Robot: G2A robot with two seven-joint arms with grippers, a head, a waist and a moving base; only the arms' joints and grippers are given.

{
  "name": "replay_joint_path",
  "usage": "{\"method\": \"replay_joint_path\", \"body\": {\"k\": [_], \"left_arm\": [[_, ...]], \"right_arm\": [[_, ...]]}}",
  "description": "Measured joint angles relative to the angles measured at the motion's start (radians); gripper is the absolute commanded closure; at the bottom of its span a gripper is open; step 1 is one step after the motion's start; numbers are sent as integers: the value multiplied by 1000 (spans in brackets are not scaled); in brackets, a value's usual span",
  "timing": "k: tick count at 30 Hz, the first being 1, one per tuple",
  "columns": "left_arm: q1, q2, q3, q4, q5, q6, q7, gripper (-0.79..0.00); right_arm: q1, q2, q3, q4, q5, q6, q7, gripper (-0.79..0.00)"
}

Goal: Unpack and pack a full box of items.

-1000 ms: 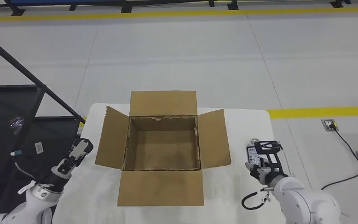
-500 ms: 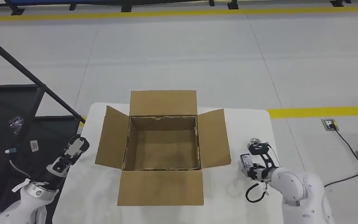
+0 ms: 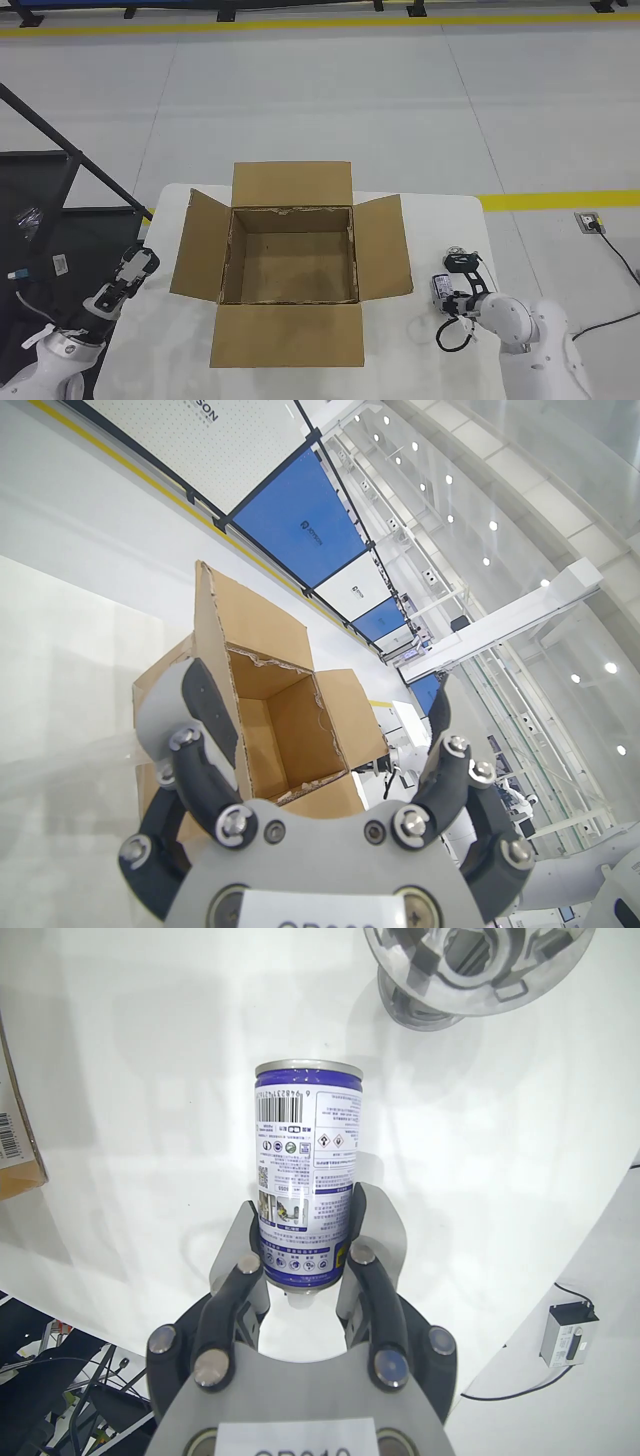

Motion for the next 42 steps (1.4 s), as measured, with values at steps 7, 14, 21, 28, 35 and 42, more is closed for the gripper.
{"method": "replay_joint_path", "body": {"k": [7, 14, 21, 28, 35, 42], "left_arm": [[15, 1, 3, -15, 22, -4, 18, -785], [19, 2, 10, -19, 39, -5, 28, -785], [20, 3, 11, -19, 39, -8, 37, -785], [20, 6, 8, -12, 33, -12, 39, -785], [24, 8, 0, 2, 21, -20, 36, -785], [28, 10, -16, 24, -7, -25, 38, -785]], "right_arm": [[-17, 10, -6, 1, 20, 6, -47, -354], [-86, 18, -3, -118, 28, 50, -92, -785], [-140, 24, -28, -290, 1, 104, -62, -785], [-235, 18, -8, -554, 94, 267, -150, -785], [-266, 22, 21, -699, 343, 181, -177, -785], [-265, 22, 22, -697, 345, 182, -174, -785]]}}
